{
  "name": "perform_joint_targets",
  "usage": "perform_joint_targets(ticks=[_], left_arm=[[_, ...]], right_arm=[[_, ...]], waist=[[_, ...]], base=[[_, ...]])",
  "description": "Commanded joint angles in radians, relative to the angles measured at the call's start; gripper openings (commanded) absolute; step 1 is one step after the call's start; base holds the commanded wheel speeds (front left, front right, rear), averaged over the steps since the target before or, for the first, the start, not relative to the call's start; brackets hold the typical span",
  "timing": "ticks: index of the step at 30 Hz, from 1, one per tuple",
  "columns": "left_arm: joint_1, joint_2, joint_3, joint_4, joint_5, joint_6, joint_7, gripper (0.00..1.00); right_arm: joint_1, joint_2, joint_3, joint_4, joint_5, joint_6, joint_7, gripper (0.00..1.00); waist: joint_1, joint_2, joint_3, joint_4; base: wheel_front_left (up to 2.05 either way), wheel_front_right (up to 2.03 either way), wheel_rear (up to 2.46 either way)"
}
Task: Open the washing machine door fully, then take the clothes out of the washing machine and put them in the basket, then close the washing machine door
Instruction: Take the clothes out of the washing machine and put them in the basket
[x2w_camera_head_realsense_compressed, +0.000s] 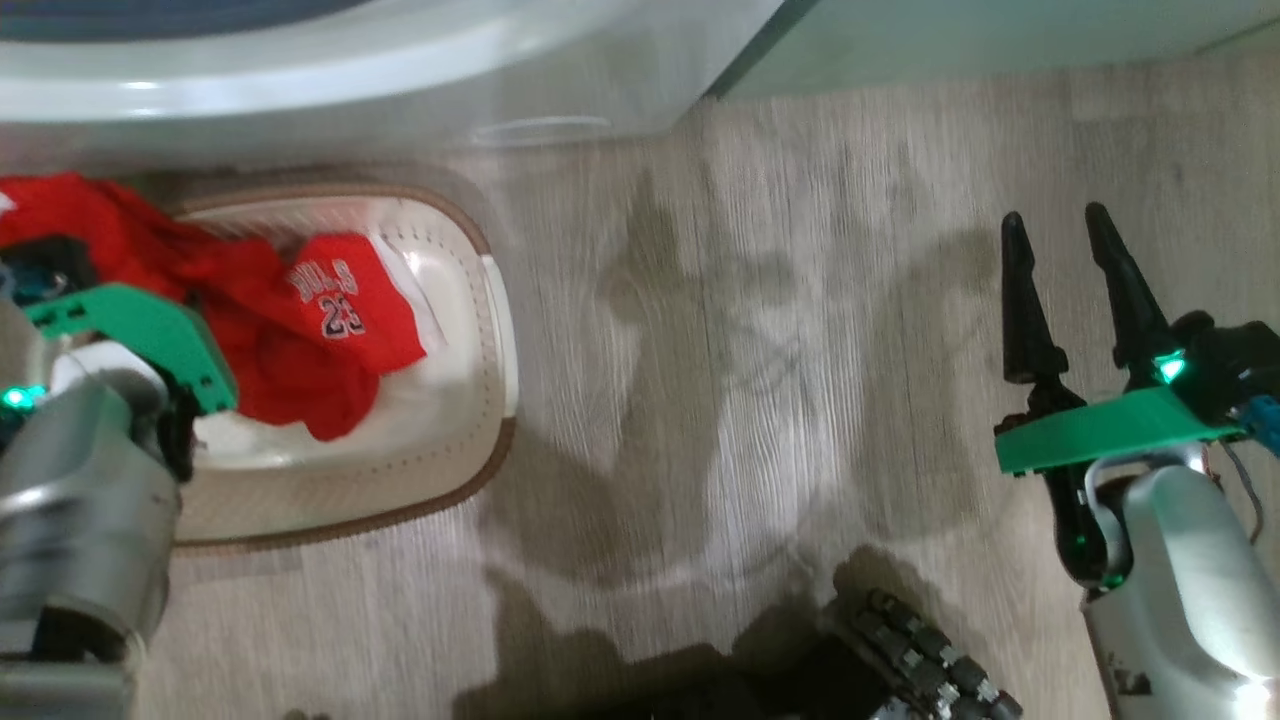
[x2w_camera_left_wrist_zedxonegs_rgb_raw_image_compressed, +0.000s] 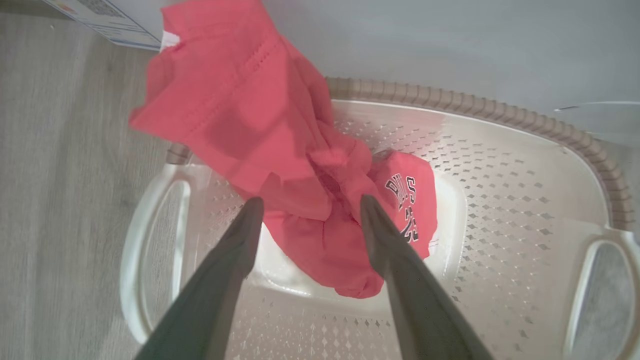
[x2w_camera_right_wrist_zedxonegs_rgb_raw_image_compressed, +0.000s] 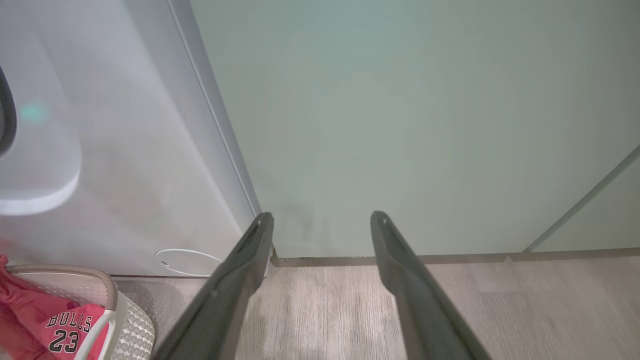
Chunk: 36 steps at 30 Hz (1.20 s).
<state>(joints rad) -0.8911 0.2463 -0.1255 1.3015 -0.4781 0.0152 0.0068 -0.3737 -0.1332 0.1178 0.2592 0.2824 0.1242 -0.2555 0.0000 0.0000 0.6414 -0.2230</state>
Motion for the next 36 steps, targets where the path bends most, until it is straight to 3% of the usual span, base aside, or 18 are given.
perform_joint_targets(ticks=[1,22,25,26,36], left_arm=[[-0.019,0.055,0.018,-0.011,-0.002,0.013,0.003,1.0],[-0.128,0.103,0.051,-0.011,-0.055,0.069,0.023,1.0],[-0.138,0.104,0.052,-0.011,-0.059,0.072,0.008,0.14],[-0.139,0.104,0.048,-0.011,-0.057,0.069,0.001,0.0],[-0.069,0.025,-0.004,-0.011,-0.041,-0.006,-0.024,0.0]], right_arm=[[0.004,-0.001,0.012,-0.032,-0.004,0.007,-0.006,1.0],[-0.013,-0.001,-0.003,-0.066,-0.01,0.007,-0.006,1.0],[-0.011,-0.005,-0.004,-0.068,-0.011,0.007,-0.006,1.0],[-0.01,-0.007,-0.003,-0.069,-0.011,0.007,-0.006,1.0],[0.001,-0.018,-0.015,-0.048,-0.014,0.007,-0.006,1.0]], waist=[[0.0,0.0,0.053,-0.015],[0.0,0.0,0.199,-0.023],[0.0,0.0,0.208,-0.021],[0.0,0.0,0.209,-0.021],[0.0,0.0,0.14,0.008]], base=[[0.0,0.0,0.0],[0.0,0.0,0.0],[0.0,0.0,0.0],[0.0,0.0,0.0],[0.0,0.0,0.0]])
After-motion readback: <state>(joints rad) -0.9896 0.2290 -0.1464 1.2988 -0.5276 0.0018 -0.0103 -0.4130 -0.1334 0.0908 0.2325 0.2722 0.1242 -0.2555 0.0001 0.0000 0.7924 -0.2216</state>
